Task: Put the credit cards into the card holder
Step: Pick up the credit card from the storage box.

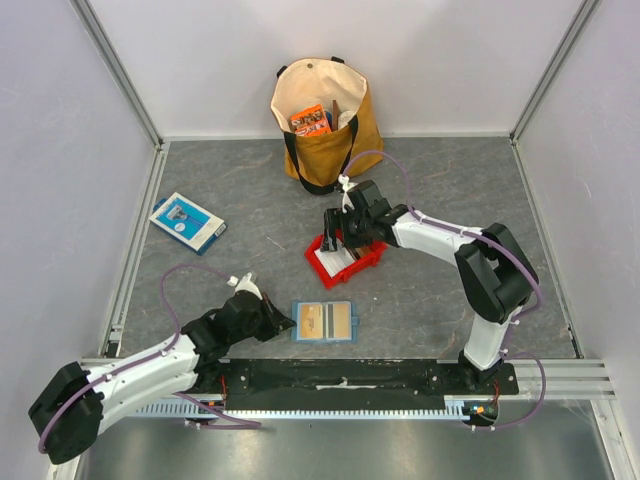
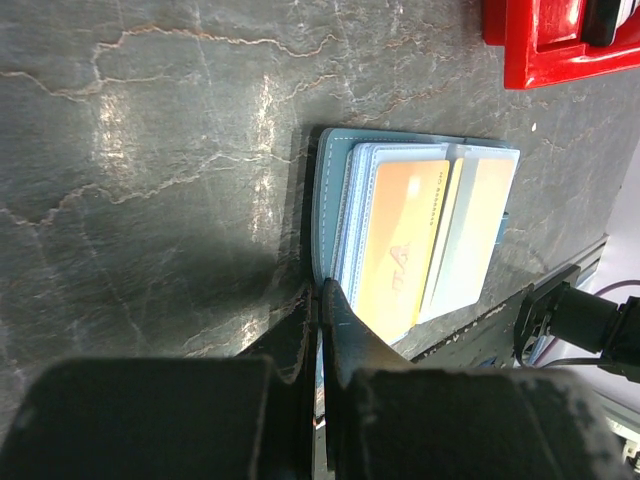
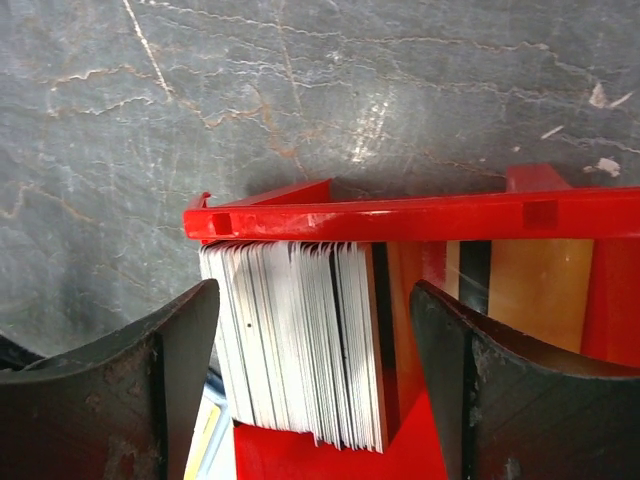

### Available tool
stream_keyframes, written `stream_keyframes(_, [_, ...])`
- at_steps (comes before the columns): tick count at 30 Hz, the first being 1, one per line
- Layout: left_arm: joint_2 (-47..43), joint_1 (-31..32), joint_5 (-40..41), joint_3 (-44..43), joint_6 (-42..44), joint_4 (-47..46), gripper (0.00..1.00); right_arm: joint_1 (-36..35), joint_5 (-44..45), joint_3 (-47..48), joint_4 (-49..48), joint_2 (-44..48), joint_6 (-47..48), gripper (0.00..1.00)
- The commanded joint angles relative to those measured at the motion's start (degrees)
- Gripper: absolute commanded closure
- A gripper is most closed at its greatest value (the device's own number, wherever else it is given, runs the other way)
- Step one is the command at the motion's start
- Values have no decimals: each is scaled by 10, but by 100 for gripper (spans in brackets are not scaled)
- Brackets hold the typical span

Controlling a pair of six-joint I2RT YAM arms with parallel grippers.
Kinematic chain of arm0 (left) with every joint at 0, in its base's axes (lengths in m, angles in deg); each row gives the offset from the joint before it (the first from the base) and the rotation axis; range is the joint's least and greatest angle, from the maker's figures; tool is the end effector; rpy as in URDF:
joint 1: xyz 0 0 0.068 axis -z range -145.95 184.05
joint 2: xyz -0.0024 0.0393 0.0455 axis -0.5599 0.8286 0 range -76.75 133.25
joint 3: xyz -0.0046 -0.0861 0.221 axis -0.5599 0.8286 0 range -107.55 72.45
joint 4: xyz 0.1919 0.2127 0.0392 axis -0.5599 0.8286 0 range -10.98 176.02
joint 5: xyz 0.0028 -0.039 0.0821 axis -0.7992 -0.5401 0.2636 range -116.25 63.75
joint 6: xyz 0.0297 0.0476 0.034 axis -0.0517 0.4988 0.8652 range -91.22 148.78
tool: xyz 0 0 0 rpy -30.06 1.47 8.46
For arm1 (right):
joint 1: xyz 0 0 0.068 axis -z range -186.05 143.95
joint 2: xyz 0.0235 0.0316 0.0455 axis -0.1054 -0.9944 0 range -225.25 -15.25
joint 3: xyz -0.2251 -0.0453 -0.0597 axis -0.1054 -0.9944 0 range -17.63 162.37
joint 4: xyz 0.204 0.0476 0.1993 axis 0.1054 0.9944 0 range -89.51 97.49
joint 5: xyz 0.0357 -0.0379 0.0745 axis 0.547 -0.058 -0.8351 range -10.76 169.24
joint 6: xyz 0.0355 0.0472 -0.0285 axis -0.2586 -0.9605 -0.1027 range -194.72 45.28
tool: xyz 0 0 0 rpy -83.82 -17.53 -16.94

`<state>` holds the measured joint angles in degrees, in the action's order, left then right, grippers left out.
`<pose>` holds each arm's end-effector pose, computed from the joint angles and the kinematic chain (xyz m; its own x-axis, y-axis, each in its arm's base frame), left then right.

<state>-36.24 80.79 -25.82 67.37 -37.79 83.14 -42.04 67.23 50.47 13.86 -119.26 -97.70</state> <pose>0.1391 -0.1473 0.0707 -0.8381 -0.4482 -0.3110 -0.1123 0.6997 -0.7056 0.3283 0.2517 0.1272 -0.8318 -0.1322 -0.5390 -0.3909 0.8290 0.3999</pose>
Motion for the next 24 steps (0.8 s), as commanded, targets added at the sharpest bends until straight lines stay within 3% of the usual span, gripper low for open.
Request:
stream_keyframes(1, [11, 0, 13, -20, 5, -18, 98, 13, -53, 3, -26, 6, -13, 18])
stream_keyframes(14, [13, 1, 11, -20, 6, -21, 98, 37, -106, -10, -35, 25, -22, 37])
stream_keyframes(16, [12, 0, 11, -20, 6, -21, 98, 38, -73, -13, -34, 28, -18, 34])
stream_keyframes(19, [13, 0, 10, -21, 6, -20, 98, 37, -28, -10, -26, 26, -8, 21])
stream_keyframes(24, [13, 0, 11, -22, 7, -19, 98, 37, -48, 0, -4, -1, 6, 18])
